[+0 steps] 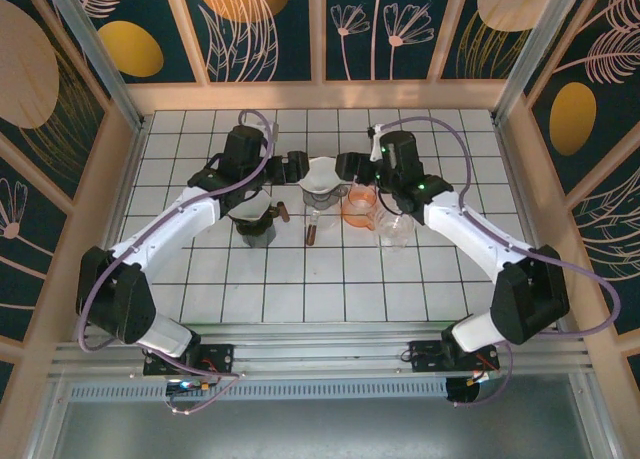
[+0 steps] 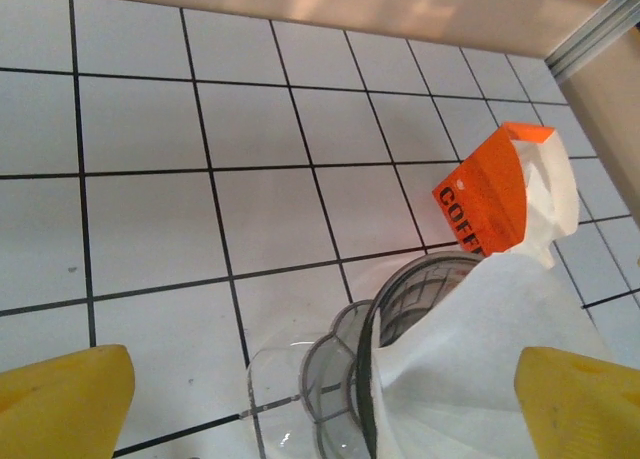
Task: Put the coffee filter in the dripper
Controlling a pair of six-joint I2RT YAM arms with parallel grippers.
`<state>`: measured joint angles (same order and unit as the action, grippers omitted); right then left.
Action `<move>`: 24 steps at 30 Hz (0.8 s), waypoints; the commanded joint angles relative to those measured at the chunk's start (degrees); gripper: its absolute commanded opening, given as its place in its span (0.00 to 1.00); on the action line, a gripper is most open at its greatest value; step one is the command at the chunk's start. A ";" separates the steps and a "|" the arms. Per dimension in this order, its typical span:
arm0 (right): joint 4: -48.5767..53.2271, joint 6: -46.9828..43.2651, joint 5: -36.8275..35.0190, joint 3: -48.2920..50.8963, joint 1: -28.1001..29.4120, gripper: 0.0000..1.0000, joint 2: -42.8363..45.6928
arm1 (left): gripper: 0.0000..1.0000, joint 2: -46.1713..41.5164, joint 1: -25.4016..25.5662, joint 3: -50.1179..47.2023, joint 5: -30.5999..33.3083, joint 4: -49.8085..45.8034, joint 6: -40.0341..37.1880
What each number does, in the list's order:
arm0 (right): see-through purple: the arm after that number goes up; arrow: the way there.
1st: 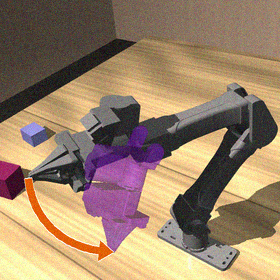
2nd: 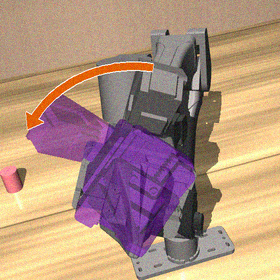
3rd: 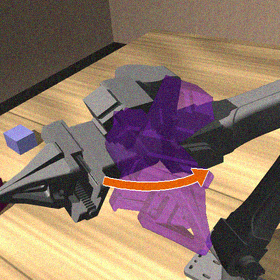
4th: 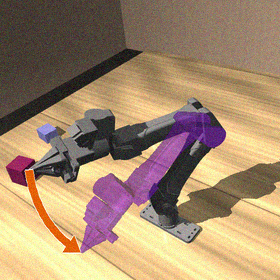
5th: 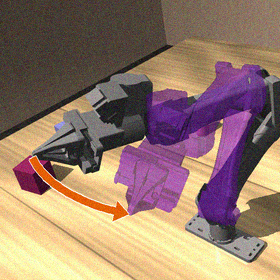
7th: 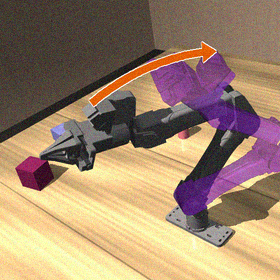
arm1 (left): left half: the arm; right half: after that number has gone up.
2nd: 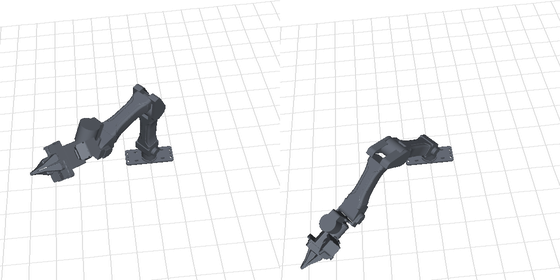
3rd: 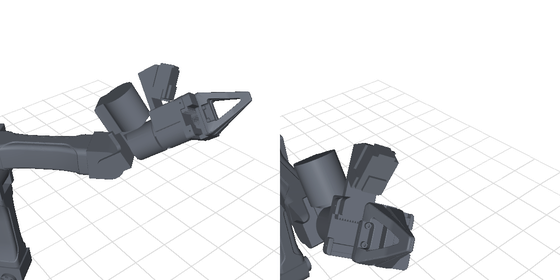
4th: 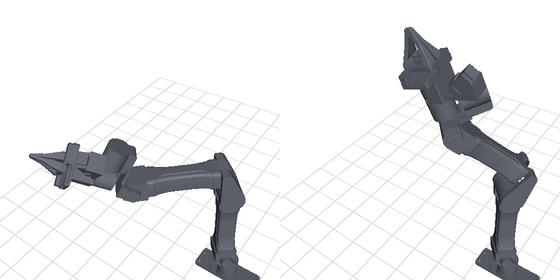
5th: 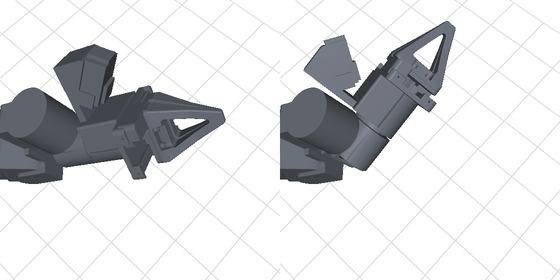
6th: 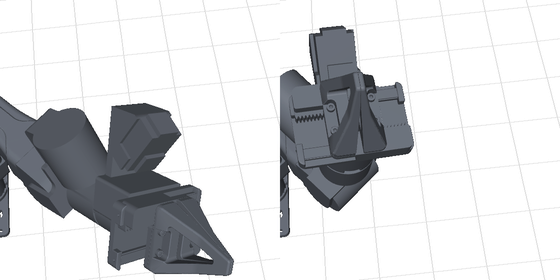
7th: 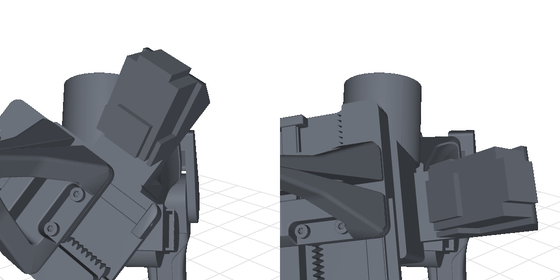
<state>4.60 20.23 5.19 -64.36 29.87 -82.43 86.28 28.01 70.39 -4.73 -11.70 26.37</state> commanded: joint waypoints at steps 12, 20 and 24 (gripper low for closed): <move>6.48 6.83 -8.01 17.63 -2.38 0.78 21.69 | 0.99 -18.76 -0.34 -9.53 -1.21 7.42 6.60; 7.53 6.39 0.22 22.25 -3.45 0.76 19.75 | 0.99 -25.64 -0.31 -22.94 -5.10 11.78 12.05; 7.90 4.96 -0.33 21.03 -2.43 0.71 17.19 | 0.99 -28.60 -0.33 -27.13 -4.71 12.17 13.00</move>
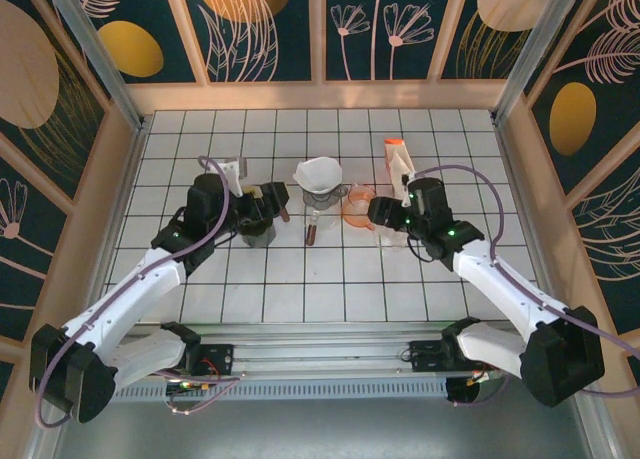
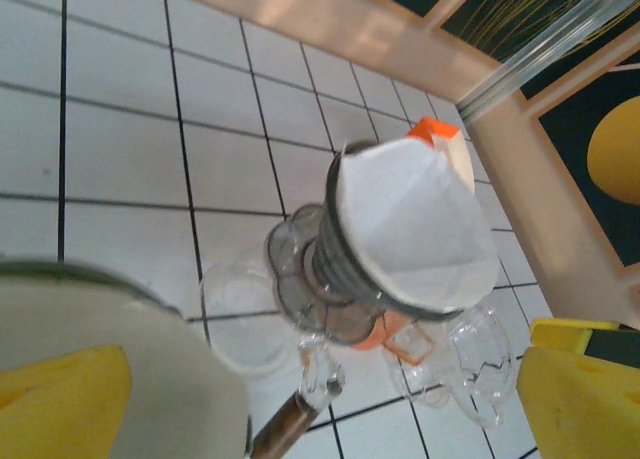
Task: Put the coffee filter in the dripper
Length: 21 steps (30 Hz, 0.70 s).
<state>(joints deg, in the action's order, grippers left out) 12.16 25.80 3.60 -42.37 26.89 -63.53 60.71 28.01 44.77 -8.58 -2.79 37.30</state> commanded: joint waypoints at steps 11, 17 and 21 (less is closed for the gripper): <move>-2.38 -6.02 -0.20 -15.95 -3.64 0.60 -21.12 | 0.99 -7.75 -0.32 -6.16 0.02 1.52 2.70; -2.76 -6.91 0.43 -23.36 -4.59 0.59 -30.21 | 0.99 -8.83 -0.33 -5.83 -1.48 3.53 2.36; -3.93 -6.21 0.66 -23.66 -4.62 0.59 -31.60 | 0.99 -6.57 -0.33 -3.81 -4.29 5.49 1.93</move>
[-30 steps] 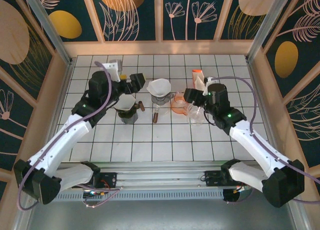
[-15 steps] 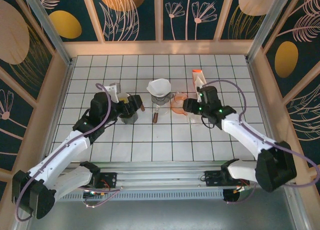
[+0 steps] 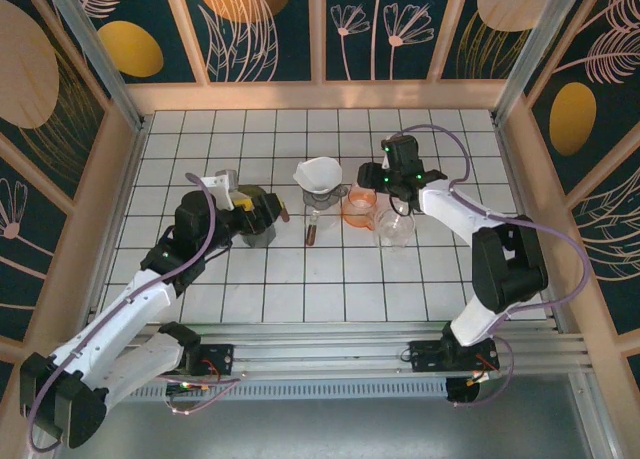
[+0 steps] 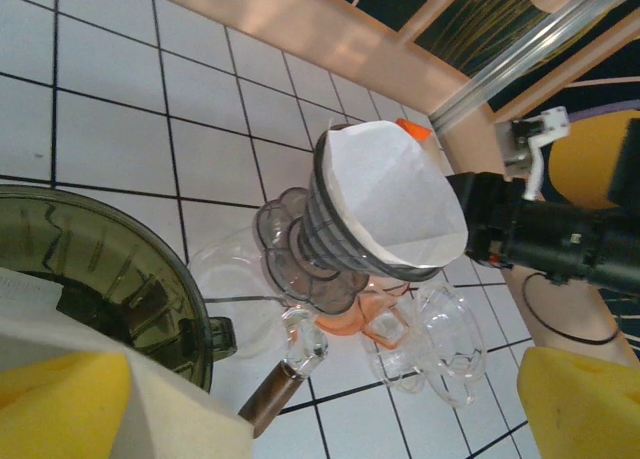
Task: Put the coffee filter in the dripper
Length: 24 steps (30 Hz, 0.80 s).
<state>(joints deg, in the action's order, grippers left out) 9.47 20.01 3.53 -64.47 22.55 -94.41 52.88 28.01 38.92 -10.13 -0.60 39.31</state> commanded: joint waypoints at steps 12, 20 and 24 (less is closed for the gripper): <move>-1.30 -0.57 -0.94 -0.54 -0.25 0.59 1.73 | 0.99 4.90 -0.32 6.39 -1.94 3.55 -2.21; -3.27 1.27 -3.31 4.11 -0.21 0.60 9.36 | 0.99 6.38 -0.32 8.97 -1.25 2.83 -2.20; -4.79 1.07 -2.78 5.79 1.12 0.66 15.46 | 0.99 5.19 -0.32 12.87 2.03 -0.51 -4.67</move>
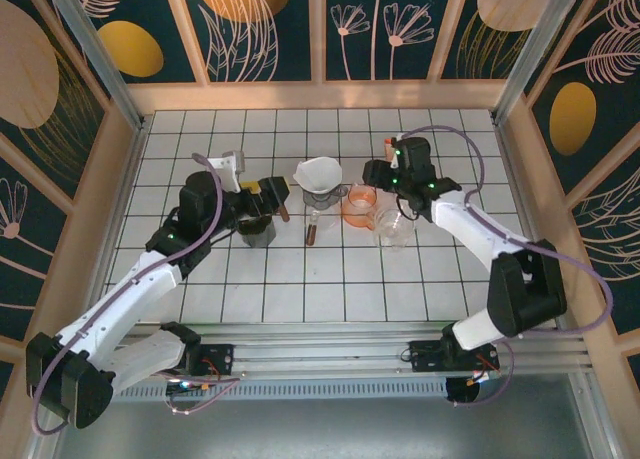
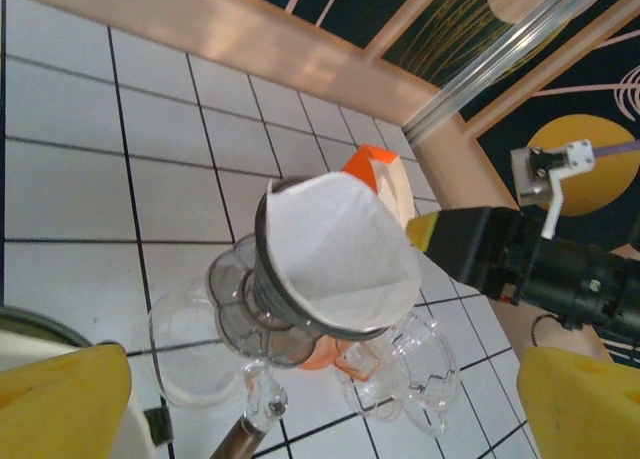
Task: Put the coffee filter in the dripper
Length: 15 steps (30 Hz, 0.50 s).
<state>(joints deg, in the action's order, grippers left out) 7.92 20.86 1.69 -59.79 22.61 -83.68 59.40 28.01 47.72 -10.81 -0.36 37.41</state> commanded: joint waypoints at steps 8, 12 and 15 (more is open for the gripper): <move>2.43 -5.71 1.56 -11.14 13.77 0.74 1.33 | 0.99 -7.29 -0.32 4.93 20.36 -12.81 -4.44; 8.28 -9.52 2.15 -21.40 18.91 0.74 -6.97 | 0.99 -9.79 -0.32 4.22 26.66 -19.69 -2.25; 13.16 -13.76 0.21 -29.83 22.05 0.74 -13.24 | 0.97 -11.42 -0.33 2.99 26.19 -21.92 -1.13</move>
<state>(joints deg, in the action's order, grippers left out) 14.04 12.75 2.98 -83.85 42.76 -92.51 49.45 28.01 51.90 11.51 -16.56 34.98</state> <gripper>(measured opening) 0.738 0.977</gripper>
